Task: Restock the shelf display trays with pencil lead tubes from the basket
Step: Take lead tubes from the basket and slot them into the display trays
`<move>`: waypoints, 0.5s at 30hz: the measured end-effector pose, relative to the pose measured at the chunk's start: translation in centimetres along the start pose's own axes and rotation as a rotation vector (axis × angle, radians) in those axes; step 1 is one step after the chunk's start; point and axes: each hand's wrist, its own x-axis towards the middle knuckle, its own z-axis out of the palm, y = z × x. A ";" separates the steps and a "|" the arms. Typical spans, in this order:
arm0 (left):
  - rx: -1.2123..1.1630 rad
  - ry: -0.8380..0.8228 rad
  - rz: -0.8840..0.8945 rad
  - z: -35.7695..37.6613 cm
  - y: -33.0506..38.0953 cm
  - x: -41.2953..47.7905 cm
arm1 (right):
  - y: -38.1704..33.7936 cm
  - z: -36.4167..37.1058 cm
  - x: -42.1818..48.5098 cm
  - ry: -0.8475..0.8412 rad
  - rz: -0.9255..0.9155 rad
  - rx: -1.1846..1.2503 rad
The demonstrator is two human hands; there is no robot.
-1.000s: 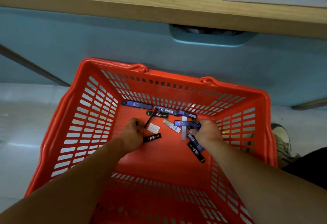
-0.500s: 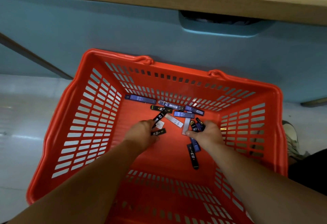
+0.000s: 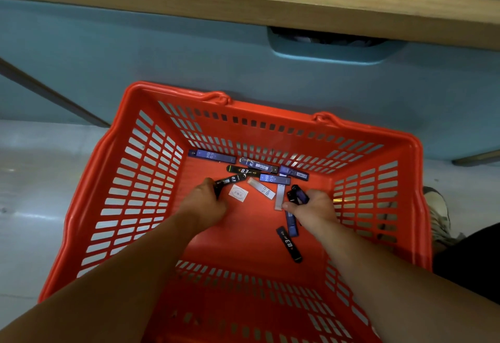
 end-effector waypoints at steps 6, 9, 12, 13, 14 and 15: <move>-0.021 0.143 0.096 0.0 2.1 2.0 | 0.5 -0.2 -0.9 0.012 0.037 0.067; 0.036 0.134 0.209 0.8 2.3 2.5 | 0.9 0.3 -1.1 0.010 0.125 0.073; 0.099 0.106 0.233 1.5 1.9 2.7 | 0.6 0.7 -1.0 0.052 0.226 0.163; 0.109 0.107 0.227 1.6 1.8 2.8 | 0.5 0.8 -0.7 0.060 0.221 0.171; 0.126 0.099 0.215 1.7 1.8 2.7 | 0.3 0.9 -0.5 0.056 0.198 0.177; 0.157 0.083 0.203 1.8 1.8 2.6 | 0.2 1.0 -0.2 0.054 0.171 0.185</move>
